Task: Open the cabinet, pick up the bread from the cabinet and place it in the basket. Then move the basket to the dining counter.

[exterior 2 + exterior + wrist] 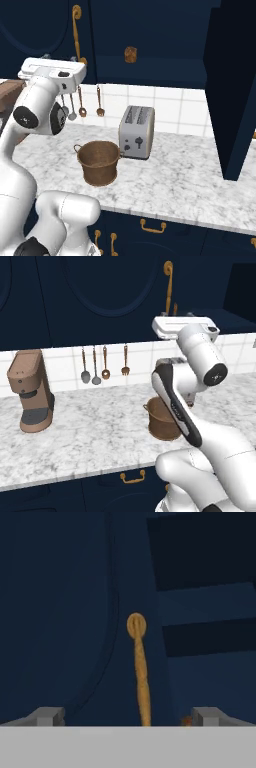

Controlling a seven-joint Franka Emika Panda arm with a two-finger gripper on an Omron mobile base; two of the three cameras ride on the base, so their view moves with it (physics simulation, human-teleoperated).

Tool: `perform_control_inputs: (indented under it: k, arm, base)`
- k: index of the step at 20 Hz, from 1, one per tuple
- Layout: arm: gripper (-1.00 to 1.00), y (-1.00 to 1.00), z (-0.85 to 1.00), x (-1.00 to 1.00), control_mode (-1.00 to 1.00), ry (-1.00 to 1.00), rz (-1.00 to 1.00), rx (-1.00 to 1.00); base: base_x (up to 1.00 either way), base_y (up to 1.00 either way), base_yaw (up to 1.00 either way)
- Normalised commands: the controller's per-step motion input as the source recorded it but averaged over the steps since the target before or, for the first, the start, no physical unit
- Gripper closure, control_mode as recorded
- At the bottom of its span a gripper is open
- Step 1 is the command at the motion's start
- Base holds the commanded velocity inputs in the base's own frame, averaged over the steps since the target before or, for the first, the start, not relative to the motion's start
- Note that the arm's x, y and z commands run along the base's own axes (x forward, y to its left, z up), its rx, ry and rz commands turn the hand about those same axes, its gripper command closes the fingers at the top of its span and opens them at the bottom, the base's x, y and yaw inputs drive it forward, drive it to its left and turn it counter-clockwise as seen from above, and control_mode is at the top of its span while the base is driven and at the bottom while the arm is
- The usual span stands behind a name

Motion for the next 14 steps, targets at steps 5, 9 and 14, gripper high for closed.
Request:
perform_control_inputs:
  k: [5, 9, 14]
  arm:
    - [-1.0, -0.06, 0.08, 0.6, -1.0, 0.0, 0.05, 0.02]
    - [-1.0, -0.03, 0.05, 0.49, -1.0, 0.0, 0.0, 0.0]
    - [-1.0, -0.05, 0.11, 0.46, -1.0, 0.0, 0.0, 0.0]
  base:
    - [0.0, 0.0, 0.0]
    - [0.0, 0.0, 0.0]
    - [0.0, 0.0, 0.0]
